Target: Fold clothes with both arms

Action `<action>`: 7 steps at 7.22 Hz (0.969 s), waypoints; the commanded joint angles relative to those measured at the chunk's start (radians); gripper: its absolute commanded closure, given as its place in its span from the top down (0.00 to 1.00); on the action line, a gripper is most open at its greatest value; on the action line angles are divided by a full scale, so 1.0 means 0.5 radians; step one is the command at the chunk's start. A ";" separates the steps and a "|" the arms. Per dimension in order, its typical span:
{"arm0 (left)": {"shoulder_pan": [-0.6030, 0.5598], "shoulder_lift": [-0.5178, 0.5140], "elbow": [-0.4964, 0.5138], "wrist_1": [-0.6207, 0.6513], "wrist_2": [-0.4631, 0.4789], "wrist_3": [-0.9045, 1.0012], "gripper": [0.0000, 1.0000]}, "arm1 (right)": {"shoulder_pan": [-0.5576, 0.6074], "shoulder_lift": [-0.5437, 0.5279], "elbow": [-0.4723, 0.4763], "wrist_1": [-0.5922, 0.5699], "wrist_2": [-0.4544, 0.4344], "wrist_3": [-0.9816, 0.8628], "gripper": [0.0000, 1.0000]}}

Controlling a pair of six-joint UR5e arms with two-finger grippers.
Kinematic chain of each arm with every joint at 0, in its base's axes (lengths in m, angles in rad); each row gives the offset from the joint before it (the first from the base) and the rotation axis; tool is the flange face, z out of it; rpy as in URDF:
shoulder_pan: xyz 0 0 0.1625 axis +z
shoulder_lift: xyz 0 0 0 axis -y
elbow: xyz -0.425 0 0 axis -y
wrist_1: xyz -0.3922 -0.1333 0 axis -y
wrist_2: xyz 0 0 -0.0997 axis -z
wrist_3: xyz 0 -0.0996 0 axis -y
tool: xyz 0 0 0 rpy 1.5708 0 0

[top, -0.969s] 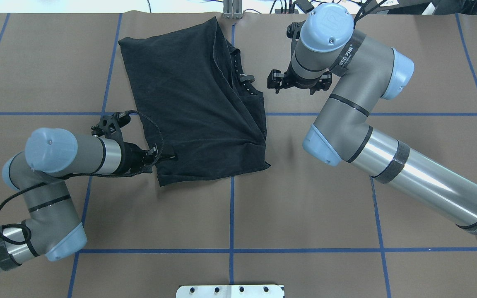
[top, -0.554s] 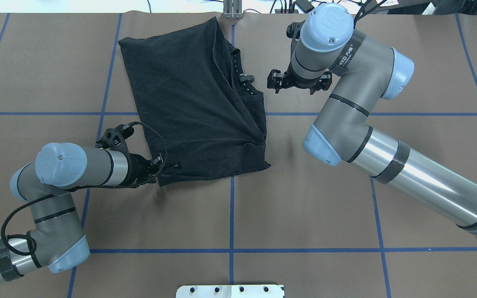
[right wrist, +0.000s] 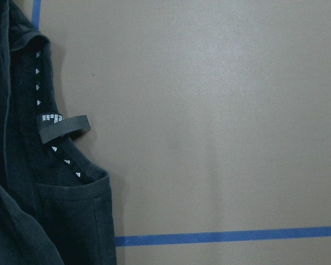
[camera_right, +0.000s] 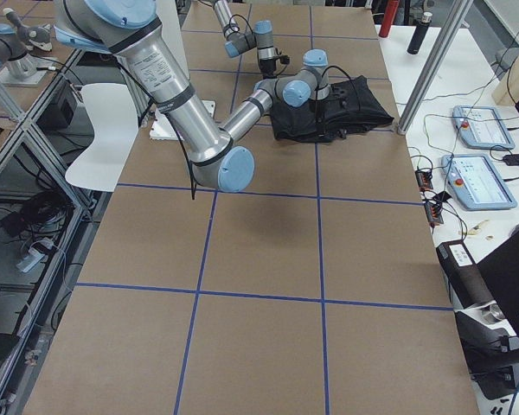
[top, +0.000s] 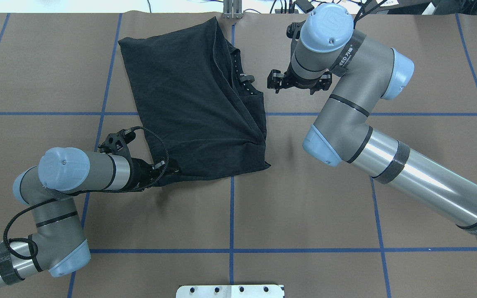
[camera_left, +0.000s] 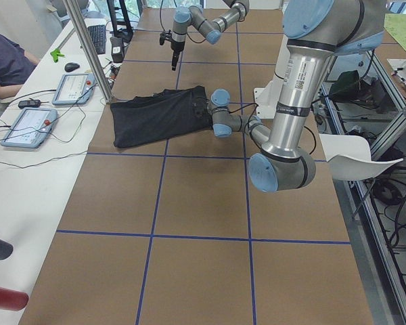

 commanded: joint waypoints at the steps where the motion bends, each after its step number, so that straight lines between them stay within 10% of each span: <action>1: 0.000 0.003 -0.001 -0.003 -0.003 0.003 0.60 | -0.001 -0.003 0.008 0.000 0.000 0.000 0.99; 3: 0.000 0.003 -0.001 0.000 -0.003 0.006 0.52 | -0.001 -0.003 0.008 0.000 0.000 0.000 0.99; 5: 0.000 0.003 -0.004 0.000 -0.009 0.018 0.00 | -0.001 -0.006 0.011 0.000 0.000 0.000 0.99; 7: 0.000 0.016 -0.037 0.003 -0.033 0.040 0.00 | -0.022 -0.006 0.038 0.003 -0.006 0.003 0.99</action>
